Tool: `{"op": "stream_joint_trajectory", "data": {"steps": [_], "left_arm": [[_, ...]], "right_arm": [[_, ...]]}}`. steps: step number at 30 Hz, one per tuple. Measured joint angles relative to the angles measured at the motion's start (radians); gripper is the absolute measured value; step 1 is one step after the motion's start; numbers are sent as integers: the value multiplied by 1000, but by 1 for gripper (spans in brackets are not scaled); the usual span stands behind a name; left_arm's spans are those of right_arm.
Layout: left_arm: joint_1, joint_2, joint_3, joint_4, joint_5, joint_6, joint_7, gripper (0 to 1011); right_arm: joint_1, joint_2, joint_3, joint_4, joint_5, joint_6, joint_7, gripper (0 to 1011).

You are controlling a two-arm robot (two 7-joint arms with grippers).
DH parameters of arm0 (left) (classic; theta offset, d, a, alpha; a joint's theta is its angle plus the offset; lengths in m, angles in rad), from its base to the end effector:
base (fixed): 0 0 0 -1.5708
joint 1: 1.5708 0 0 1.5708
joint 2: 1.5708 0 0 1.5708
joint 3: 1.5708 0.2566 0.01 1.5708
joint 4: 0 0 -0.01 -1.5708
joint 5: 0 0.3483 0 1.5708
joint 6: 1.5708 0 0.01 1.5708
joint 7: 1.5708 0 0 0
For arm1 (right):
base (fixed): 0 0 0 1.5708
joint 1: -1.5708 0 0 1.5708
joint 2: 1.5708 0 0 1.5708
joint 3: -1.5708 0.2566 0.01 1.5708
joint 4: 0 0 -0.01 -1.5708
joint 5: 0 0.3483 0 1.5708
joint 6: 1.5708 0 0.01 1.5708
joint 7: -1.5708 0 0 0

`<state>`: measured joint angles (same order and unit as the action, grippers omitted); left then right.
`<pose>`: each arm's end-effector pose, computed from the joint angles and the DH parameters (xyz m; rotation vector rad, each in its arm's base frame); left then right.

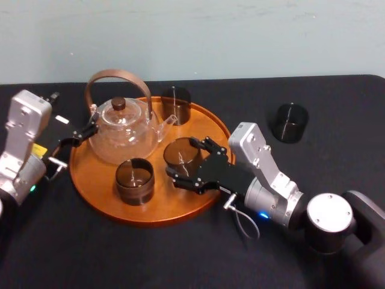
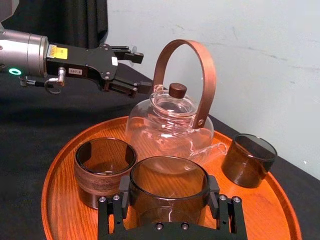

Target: Pick up the glass from the table and place it on the tray.

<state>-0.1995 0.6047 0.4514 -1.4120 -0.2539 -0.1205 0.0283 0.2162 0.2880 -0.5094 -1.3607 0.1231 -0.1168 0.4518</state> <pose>0.3900 0.0532 -0.2829 0.3045 -0.2850 1.2480 0.3863 0.0709 -0.2997 -0.1908 -0.1441 -0.6711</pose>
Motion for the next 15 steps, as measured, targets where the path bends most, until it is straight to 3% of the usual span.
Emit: {"op": "stream_joint_trajectory", "data": {"steps": [15], "left_arm": [[0,0,0,0,0,0,0,1010]], "right_arm": [[16,-21,-13,46,5,-22,18,917]]}}
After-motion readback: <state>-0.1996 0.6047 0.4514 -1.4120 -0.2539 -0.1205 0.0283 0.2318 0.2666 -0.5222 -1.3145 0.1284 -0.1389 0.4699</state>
